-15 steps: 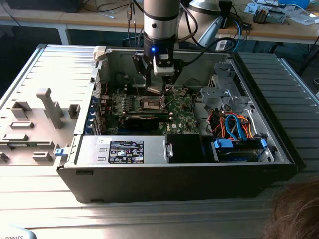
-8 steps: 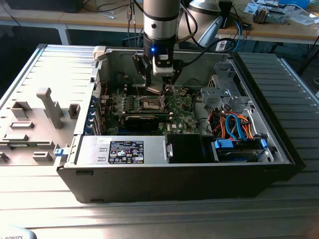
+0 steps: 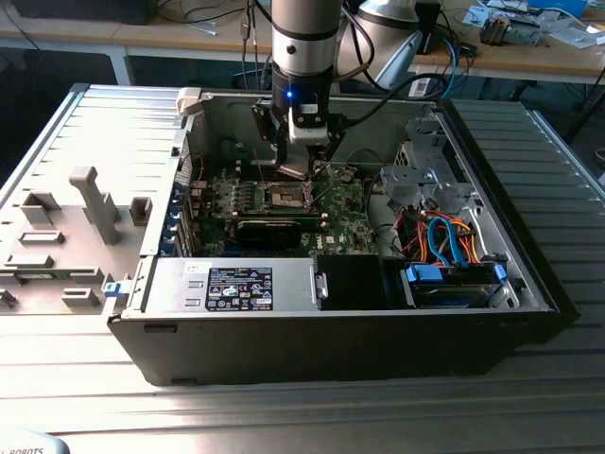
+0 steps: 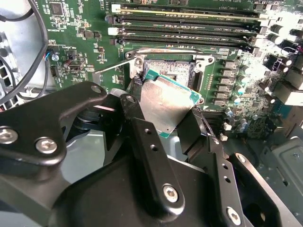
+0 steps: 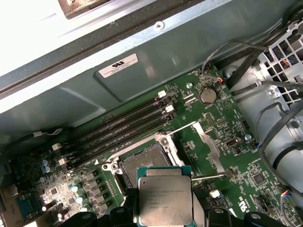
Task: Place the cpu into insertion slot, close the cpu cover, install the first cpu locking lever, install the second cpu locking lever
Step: 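Place the cpu into insertion slot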
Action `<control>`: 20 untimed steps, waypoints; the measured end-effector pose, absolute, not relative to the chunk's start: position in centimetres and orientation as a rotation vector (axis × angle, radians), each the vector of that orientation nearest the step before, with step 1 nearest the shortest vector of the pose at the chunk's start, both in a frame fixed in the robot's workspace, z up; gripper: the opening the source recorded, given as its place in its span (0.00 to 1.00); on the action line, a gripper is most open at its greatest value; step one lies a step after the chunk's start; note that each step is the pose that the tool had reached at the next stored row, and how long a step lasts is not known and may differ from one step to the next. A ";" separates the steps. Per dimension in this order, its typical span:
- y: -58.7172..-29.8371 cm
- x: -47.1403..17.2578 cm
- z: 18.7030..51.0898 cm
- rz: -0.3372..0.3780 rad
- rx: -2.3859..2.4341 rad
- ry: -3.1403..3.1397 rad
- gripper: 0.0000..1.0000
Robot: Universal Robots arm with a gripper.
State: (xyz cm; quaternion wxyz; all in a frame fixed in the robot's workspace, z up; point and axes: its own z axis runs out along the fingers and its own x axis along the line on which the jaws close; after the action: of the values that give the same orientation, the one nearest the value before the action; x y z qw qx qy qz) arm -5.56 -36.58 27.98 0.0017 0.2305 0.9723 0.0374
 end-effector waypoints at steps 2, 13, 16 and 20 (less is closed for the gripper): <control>-36.6 -5.6 28.0 0.117 0.734 3.049 0.55; -36.6 -5.6 27.9 0.117 0.764 3.040 0.55; -36.6 -5.6 27.8 0.117 0.777 3.037 0.55; -36.6 -5.6 27.8 0.117 0.792 3.033 0.55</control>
State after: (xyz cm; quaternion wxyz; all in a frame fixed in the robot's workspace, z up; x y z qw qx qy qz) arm -5.56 -36.58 27.77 0.0025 0.2524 0.9669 0.0374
